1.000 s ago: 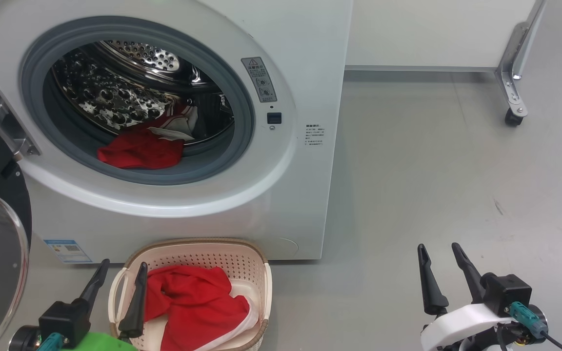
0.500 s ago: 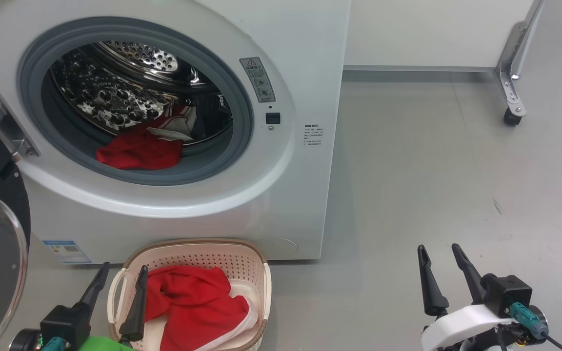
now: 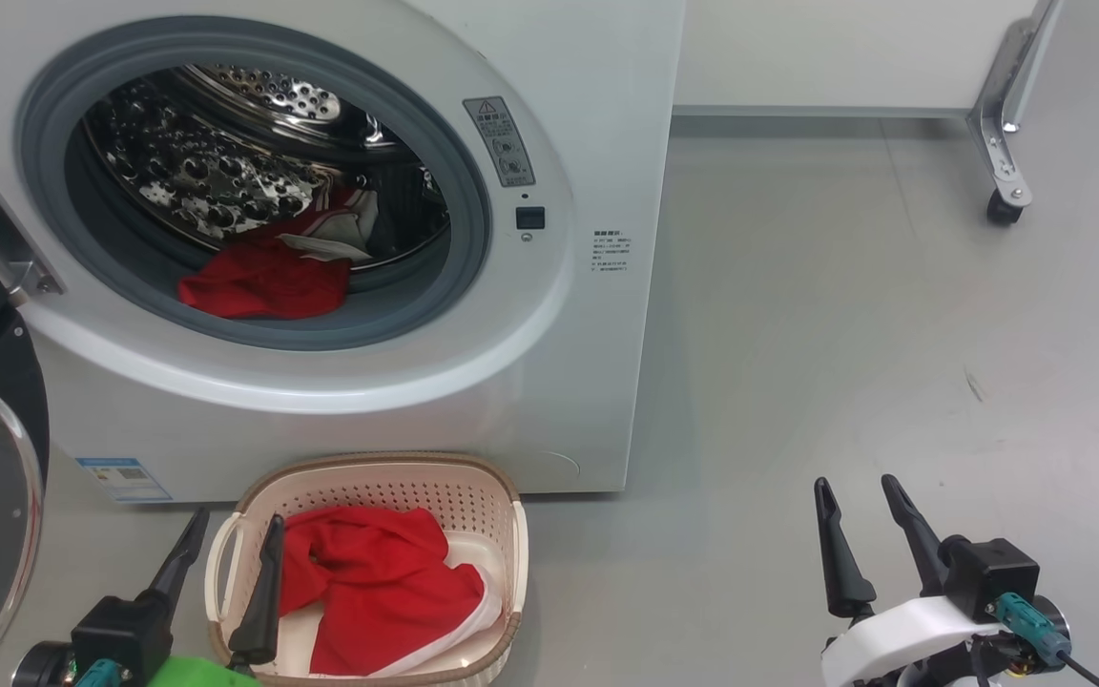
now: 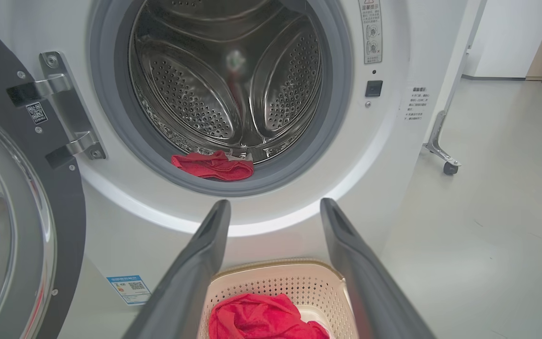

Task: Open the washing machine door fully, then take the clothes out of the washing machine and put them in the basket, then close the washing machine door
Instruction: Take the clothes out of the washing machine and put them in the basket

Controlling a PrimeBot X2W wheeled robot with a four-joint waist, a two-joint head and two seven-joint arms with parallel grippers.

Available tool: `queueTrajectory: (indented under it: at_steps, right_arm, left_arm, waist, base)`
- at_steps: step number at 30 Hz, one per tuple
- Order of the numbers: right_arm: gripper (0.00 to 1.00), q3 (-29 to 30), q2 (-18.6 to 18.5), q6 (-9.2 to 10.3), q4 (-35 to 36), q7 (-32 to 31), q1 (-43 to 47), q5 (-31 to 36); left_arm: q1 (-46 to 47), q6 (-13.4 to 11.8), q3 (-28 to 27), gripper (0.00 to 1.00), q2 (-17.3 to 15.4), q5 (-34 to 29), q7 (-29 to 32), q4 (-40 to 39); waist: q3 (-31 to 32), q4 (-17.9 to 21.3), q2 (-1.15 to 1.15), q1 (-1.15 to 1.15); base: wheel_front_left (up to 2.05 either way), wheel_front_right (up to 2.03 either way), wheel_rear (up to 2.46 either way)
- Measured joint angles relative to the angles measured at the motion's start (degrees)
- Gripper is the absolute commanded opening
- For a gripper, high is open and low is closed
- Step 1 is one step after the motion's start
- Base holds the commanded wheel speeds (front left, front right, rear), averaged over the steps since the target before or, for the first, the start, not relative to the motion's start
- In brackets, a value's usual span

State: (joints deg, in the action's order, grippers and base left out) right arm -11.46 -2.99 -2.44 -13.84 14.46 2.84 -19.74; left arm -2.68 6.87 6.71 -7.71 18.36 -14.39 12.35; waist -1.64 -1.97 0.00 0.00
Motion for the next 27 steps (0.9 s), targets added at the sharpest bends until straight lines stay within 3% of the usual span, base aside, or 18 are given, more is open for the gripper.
queueTrajectory:
  at_steps: [14, 27]
  right_arm:
    - [1.0, -1.27, 0.2, 0.14, 1.46, 0.0, -1.06, 0.81]
    - [1.0, -4.03, 0.21, 1.15, 3.59, 0.0, -6.72, 2.42]
  left_arm:
    - [2.46, 0.08, 0.29, 1.0, -1.63, -0.54, -0.04, -1.57]
    - [15.82, 0.32, 3.01, 1.0, -9.31, -3.26, 2.16, -1.69]
  waist:
    - [-5.9, 1.02, 0.0, 0.0]
    - [-14.93, 2.89, 0.0, 0.0]
  base:
    - [0.0, 0.0, 0.0]
    - [0.0, 0.0, 0.0]
